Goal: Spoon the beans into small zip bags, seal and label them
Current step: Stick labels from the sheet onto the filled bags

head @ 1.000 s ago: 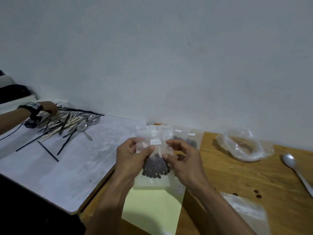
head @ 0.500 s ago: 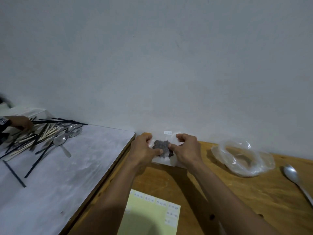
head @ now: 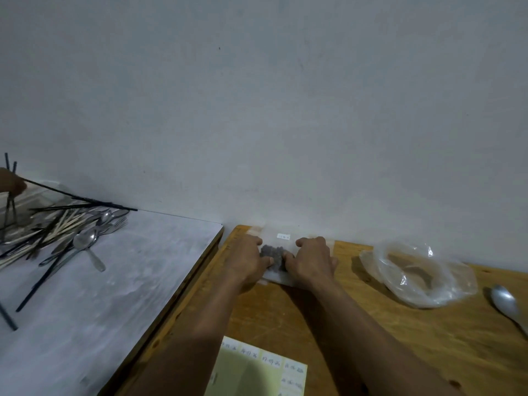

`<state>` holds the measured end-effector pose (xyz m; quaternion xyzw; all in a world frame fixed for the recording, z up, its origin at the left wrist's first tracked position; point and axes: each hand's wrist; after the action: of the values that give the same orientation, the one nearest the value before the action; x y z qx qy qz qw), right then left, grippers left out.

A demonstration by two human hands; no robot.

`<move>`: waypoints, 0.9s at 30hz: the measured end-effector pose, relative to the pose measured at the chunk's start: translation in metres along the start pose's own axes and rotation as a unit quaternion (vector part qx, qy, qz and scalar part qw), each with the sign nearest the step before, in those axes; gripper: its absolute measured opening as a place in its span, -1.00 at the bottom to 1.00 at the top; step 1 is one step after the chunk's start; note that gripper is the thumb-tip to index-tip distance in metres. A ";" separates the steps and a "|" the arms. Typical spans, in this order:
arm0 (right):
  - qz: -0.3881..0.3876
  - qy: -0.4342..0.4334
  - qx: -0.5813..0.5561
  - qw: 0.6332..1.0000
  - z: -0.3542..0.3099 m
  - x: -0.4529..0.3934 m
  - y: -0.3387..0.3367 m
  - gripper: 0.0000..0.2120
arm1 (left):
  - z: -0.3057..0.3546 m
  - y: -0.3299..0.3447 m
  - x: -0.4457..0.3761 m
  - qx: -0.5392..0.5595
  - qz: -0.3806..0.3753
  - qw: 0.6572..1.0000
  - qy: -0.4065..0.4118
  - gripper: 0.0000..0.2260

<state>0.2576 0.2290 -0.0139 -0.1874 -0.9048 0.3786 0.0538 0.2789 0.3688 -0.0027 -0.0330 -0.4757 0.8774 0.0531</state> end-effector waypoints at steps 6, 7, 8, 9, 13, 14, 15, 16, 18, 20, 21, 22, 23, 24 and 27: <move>0.013 -0.020 -0.034 0.999 0.008 0.020 -0.012 -0.57 | -0.001 -0.004 0.024 0.050 0.067 0.996 0.004 -0.50; 0.016 -0.023 -0.049 0.998 0.009 0.027 -0.016 -0.58 | 0.001 -0.005 0.033 0.056 0.072 0.996 0.008 -0.51; 0.018 -0.026 -0.067 0.997 0.010 0.034 -0.020 -0.59 | 0.002 -0.008 0.041 0.059 0.075 0.995 0.016 -0.51; 0.019 -0.031 -0.080 0.996 0.012 0.044 -0.027 -0.59 | 0.004 -0.010 0.051 0.059 0.077 0.995 0.026 -0.52; 0.008 -0.062 -0.099 0.993 0.025 0.088 -0.062 -0.61 | 0.016 -0.016 0.094 0.060 0.076 0.993 0.061 -0.53; -0.002 -0.067 -0.105 0.992 0.031 0.100 -0.074 -0.63 | 0.020 -0.016 0.106 0.065 0.071 0.993 0.067 -0.53; -0.014 -0.071 -0.108 0.991 0.036 0.111 -0.085 -0.64 | 0.024 -0.015 0.118 0.077 0.062 0.993 0.070 -0.53; -0.025 -0.072 -0.108 0.991 0.042 0.123 -0.098 -0.65 | 0.029 -0.012 0.130 0.091 0.049 0.992 0.072 -0.54; -0.035 -0.067 -0.107 0.991 0.055 0.143 -0.120 -0.70 | 0.038 -0.006 0.152 0.101 0.027 0.992 0.078 -0.57; -0.030 -0.056 -0.110 0.992 0.071 0.164 -0.141 -0.74 | 0.048 0.004 0.173 0.103 0.005 0.990 0.093 -0.62; -0.025 -0.053 -0.099 0.993 0.080 0.171 -0.148 -0.74 | 0.051 0.010 0.181 0.107 -0.004 0.989 0.099 -0.63; -0.022 -0.047 -0.078 0.996 0.091 0.179 -0.156 -0.73 | 0.057 0.017 0.191 0.107 -0.017 0.988 0.108 -0.64; -0.023 -0.038 -0.053 0.998 0.101 0.185 -0.161 -0.71 | 0.061 0.024 0.198 0.093 -0.032 0.988 0.115 -0.64; -0.030 -0.024 -0.028 0.999 0.112 0.191 -0.166 -0.68 | 0.066 0.031 0.205 0.069 -0.051 0.989 0.124 -0.64; -0.067 0.032 0.012 0.997 0.136 0.208 -0.173 -0.60 | 0.078 0.055 0.218 -0.017 -0.082 0.982 0.170 -0.65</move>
<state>-0.0185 0.1058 0.0026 -0.1380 -0.9086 0.3784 0.1105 0.0511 0.3012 -0.0079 -0.1432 -0.4756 0.8435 0.2045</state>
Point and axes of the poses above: each hand's wrist, its own x-axis away from the middle knuckle, its own y-axis out of the palm, z = x × y, and after that the axes turned 8 degrees about -x, right-handed
